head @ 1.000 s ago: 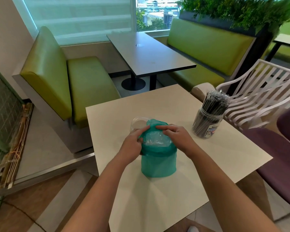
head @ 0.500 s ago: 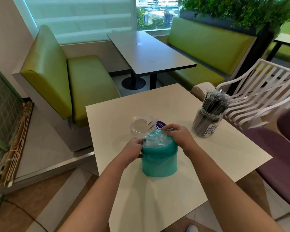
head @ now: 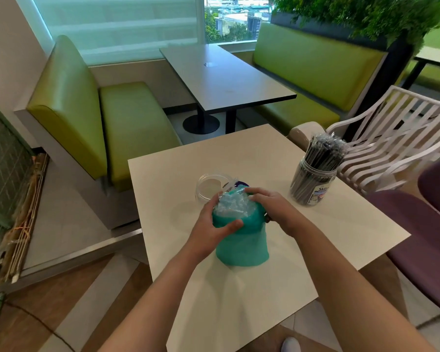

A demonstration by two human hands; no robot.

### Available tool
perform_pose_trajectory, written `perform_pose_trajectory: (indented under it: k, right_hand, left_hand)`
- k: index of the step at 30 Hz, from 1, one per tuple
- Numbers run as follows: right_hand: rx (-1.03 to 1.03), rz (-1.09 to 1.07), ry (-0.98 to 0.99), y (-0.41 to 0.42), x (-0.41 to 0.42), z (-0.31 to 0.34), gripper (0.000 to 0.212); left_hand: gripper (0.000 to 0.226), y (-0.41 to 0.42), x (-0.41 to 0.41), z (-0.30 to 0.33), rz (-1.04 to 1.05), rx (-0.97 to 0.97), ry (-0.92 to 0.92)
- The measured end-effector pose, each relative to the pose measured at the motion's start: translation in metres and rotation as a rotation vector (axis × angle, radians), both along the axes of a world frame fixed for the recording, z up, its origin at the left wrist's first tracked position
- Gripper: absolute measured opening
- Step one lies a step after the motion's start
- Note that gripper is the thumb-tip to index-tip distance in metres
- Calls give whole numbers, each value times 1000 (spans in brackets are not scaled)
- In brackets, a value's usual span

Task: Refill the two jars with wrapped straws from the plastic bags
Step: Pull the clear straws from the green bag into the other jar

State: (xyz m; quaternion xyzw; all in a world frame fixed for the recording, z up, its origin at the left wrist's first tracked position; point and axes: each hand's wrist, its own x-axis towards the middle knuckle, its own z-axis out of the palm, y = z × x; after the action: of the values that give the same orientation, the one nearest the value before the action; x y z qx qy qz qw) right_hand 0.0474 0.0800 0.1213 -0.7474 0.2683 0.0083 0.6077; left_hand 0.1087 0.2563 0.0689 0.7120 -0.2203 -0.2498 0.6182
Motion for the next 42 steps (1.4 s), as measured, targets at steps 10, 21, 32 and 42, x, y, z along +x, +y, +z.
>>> perform_pose_trajectory:
  k: [10, 21, 32, 42]
  right_hand:
    - [195, -117, -165, -10, -28, -13, 33]
    - [-108, -207, -12, 1, -43, -59, 11]
    - [-122, 165, -134, 8, -42, -57, 81]
    - [24, 237, -70, -10, -24, -69, 76]
  left_hand:
    - [115, -12, 6, -14, 95, 133, -158]
    - [116, -14, 8, -28, 71, 132, -160]
    - [117, -16, 10, -37, 60, 133, -66]
    - [97, -14, 19, -34, -10, 132, 49]
